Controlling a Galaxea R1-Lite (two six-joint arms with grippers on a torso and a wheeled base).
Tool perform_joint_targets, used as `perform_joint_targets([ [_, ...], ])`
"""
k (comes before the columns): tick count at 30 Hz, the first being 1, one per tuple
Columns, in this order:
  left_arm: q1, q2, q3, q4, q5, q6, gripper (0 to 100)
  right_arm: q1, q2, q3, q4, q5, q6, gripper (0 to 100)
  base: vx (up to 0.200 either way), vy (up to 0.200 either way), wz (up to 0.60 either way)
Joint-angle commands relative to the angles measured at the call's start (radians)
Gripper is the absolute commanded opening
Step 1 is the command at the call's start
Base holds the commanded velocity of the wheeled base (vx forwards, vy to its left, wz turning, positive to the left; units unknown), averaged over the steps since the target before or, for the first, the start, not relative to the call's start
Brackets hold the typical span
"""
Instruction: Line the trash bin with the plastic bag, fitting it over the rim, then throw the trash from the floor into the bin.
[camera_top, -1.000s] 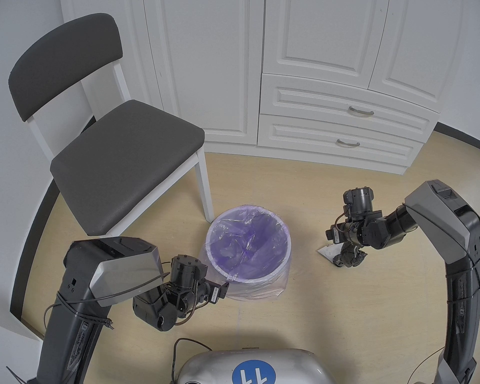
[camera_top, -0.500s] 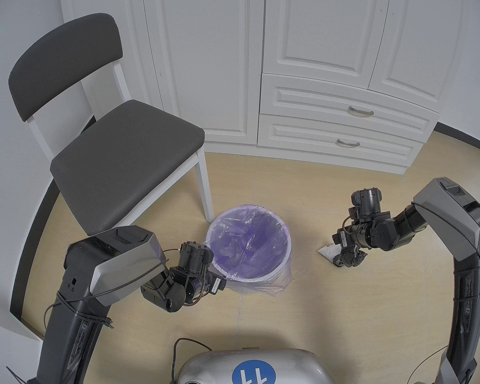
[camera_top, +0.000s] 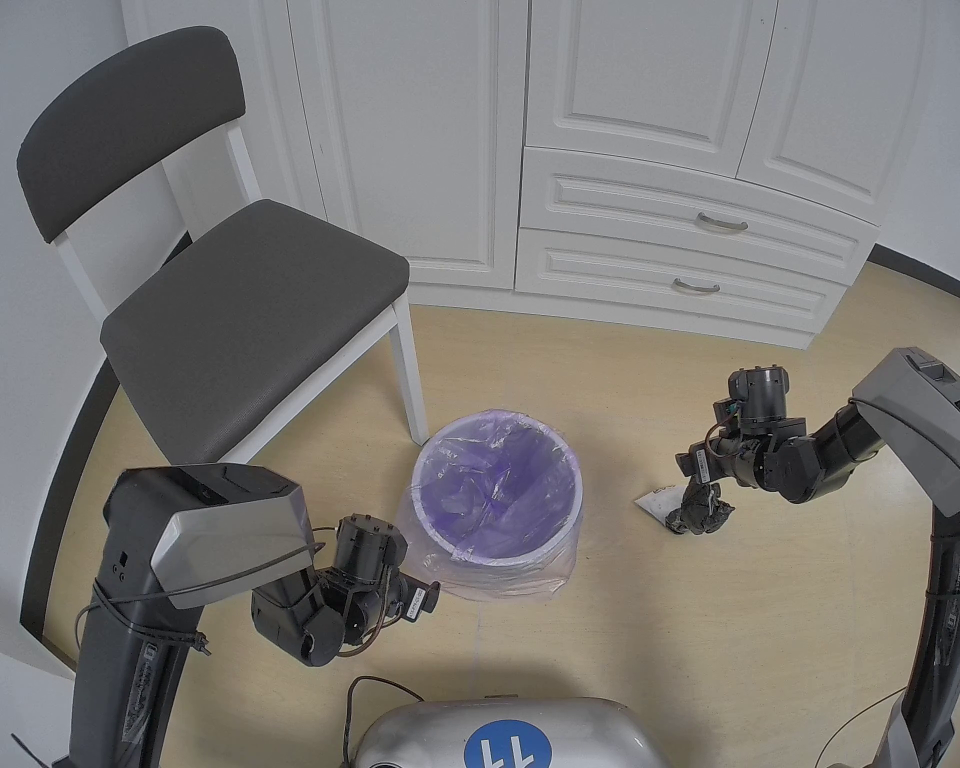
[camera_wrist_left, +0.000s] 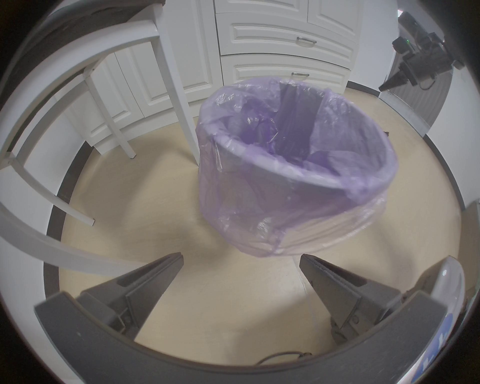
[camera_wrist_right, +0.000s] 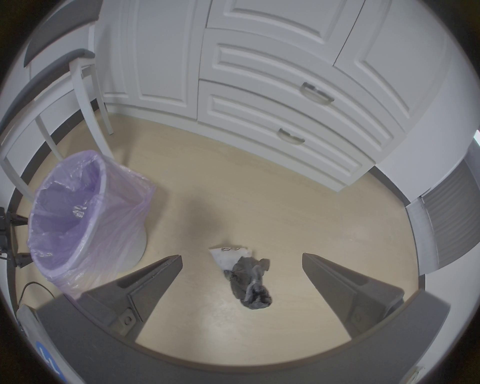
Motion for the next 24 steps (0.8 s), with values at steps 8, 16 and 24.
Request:
perform_joint_targets([
  [8,-0.062,-0.185,0.273,-0.150,0.043,-0.016,100,-0.042,-0.179,0.147,-0.062,0.000,-0.064,100,0.000,0.000,0.00],
  [16,-0.100,-0.295,0.317,-0.211,0.144,-0.032,100,-0.028,-0.411,0.457,-0.400,-0.047,-0.248,100,0.000,0.000,0.00],
  [24,-0.089,-0.306,0.146,-0.122,0.147,-0.024,100,-0.054,-0.437,0.428,-0.473,-0.012,-0.223,100,0.000,0.000,0.00],
])
